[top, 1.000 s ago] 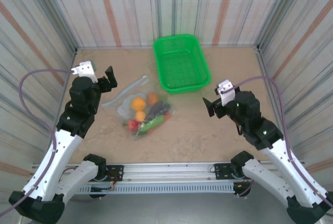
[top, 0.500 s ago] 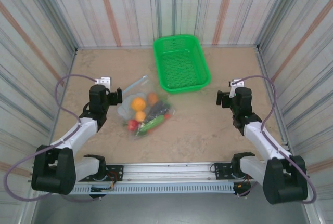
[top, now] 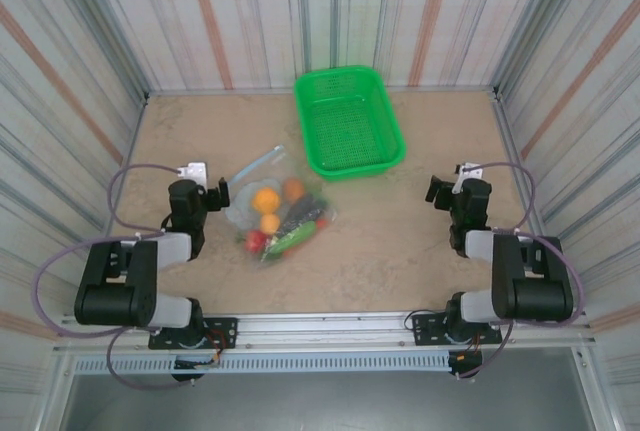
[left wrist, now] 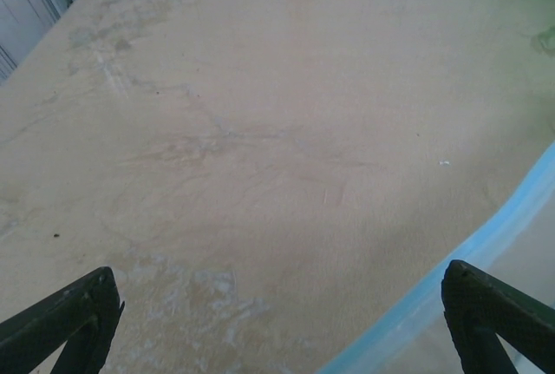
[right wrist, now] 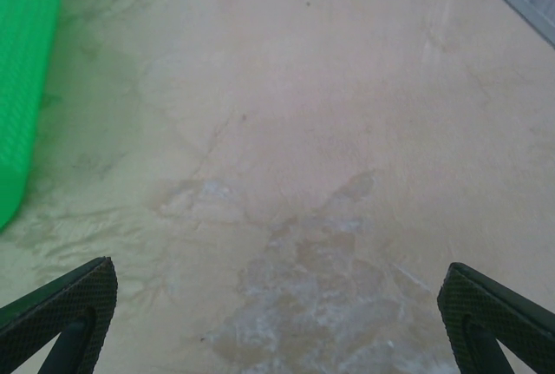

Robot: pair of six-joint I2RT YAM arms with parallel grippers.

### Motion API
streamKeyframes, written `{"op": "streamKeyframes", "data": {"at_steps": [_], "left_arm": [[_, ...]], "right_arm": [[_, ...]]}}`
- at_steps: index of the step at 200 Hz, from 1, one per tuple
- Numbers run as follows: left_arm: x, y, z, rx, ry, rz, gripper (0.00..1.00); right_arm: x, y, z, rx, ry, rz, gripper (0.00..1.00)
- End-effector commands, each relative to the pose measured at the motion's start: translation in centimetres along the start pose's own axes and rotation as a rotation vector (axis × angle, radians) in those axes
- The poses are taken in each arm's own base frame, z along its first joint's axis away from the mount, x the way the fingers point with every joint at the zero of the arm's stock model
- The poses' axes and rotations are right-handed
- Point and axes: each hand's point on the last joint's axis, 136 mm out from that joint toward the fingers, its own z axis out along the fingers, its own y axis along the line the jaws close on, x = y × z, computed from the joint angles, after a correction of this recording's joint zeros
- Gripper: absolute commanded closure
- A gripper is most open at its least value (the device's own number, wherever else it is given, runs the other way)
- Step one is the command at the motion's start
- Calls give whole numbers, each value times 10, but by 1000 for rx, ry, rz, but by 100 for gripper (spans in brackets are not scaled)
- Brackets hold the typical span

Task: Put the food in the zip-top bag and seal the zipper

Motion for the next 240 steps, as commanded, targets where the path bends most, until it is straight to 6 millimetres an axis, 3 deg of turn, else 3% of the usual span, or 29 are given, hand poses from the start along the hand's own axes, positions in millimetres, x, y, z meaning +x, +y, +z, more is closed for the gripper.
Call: {"op": "streamKeyframes", "data": {"at_steps": [1, 16, 31, 240], "left_arm": [[-18, 3, 6, -1, -137, -6, 1], [-11, 0, 18, 11, -3, -8, 1], [-15, -2, 21, 3, -44, 15, 1], [-14, -4, 18, 10, -27, 13, 1]], "right_arm": [[-15, 8, 2, -69, -154, -12, 1], [-13, 14, 10, -94, -88, -25, 1], [-13, 17, 28, -92, -7, -38, 1], [-13, 15, 24, -17, -26, -73, 1]]}}
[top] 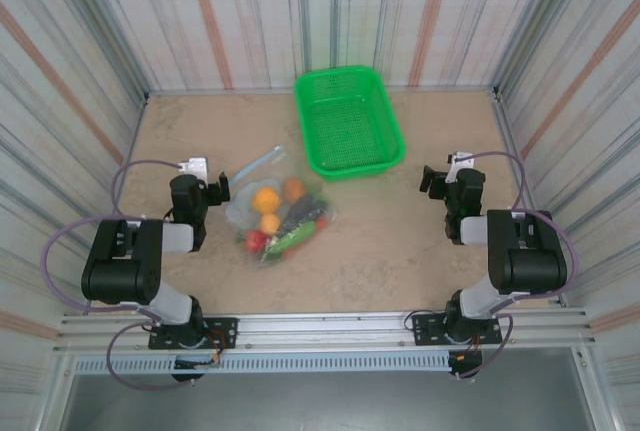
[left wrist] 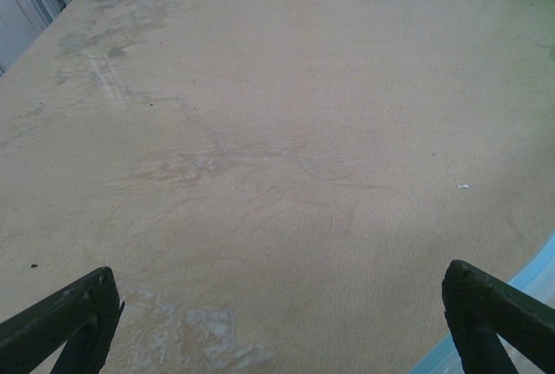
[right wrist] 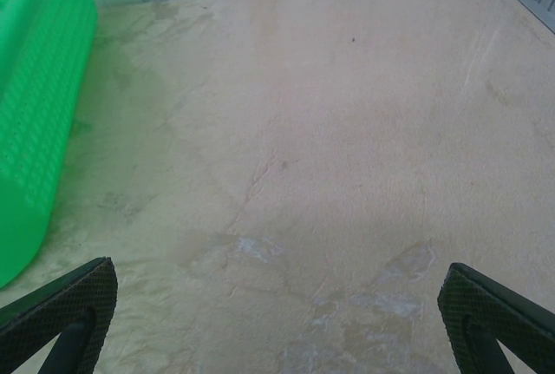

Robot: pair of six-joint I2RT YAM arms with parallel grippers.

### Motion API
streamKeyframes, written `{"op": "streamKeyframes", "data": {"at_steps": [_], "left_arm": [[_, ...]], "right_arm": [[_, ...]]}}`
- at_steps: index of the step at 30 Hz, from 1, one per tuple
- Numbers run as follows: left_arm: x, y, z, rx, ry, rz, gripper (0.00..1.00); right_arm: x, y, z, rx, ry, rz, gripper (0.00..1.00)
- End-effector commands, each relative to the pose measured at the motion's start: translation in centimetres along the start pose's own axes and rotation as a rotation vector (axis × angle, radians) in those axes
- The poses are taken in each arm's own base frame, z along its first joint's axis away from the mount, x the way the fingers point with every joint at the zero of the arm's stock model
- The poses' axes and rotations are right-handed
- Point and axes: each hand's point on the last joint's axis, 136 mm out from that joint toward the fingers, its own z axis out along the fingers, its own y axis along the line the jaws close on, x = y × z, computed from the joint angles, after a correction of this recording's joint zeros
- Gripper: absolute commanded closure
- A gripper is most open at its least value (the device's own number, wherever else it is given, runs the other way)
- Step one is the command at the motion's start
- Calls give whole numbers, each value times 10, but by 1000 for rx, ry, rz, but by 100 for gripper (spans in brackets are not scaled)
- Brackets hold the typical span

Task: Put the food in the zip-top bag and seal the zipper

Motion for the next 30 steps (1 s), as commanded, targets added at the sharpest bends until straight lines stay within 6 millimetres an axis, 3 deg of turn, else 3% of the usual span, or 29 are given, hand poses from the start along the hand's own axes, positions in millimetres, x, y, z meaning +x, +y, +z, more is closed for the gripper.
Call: {"op": "streamKeyframes", "data": {"at_steps": [1, 30], "left_arm": [[-9, -2, -1, 5, -27, 16, 1], [-9, -6, -1, 24, -21, 29, 1]], "right_arm": [[4, -3, -3, 32, 1, -32, 1], [5, -3, -3, 39, 0, -37, 1]]}}
